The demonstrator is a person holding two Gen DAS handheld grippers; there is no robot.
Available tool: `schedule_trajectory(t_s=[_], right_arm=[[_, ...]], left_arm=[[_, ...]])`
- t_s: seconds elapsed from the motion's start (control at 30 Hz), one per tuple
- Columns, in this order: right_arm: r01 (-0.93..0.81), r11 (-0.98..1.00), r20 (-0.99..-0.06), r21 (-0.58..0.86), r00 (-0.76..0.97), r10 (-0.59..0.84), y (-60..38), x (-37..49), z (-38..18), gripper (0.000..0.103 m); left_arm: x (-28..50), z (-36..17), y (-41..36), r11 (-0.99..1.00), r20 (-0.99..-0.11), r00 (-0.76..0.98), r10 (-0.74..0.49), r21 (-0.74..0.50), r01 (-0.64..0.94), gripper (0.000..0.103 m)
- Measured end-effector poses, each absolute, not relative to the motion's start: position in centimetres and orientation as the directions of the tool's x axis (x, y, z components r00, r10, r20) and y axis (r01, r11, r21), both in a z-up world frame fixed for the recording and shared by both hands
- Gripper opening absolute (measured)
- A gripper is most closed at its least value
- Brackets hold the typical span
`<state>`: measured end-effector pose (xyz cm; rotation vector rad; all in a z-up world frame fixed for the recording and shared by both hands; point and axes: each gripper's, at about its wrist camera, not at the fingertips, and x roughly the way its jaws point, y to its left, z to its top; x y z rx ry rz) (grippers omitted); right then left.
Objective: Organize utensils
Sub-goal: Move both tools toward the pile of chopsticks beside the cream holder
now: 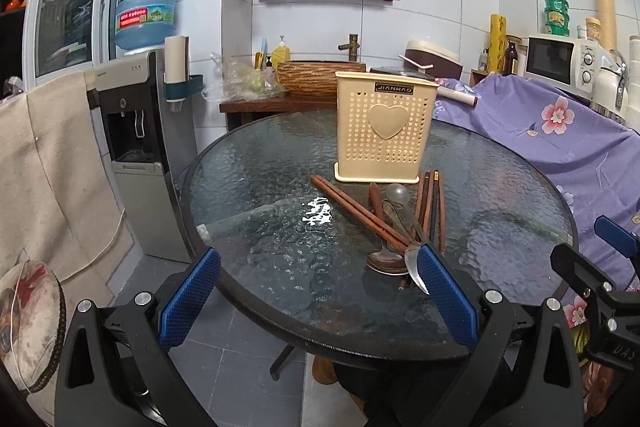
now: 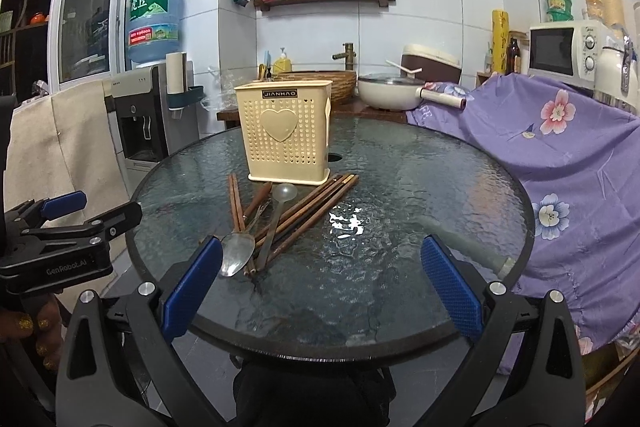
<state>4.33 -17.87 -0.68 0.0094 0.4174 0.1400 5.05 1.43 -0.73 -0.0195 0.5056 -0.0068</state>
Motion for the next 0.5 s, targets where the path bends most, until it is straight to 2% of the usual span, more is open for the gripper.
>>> schedule_trajectory(t_s=[0.27,0.5], right_arm=[[-0.173,0.984,-0.511,0.052,0.841,0.175,-17.9,9.9,-0.6,0.098],[-0.223,0.974,-0.599,0.046,0.774,0.206,-17.6,14.7,-1.0,0.098]], left_arm=[[9.3,-0.7,1.6,1.0,-0.543,0.839,0.024,0.022,-0.014,0.097],[13.0,-0.8,2.6,1.0,-0.59,0.807,0.022,0.007,-0.023,0.097]])
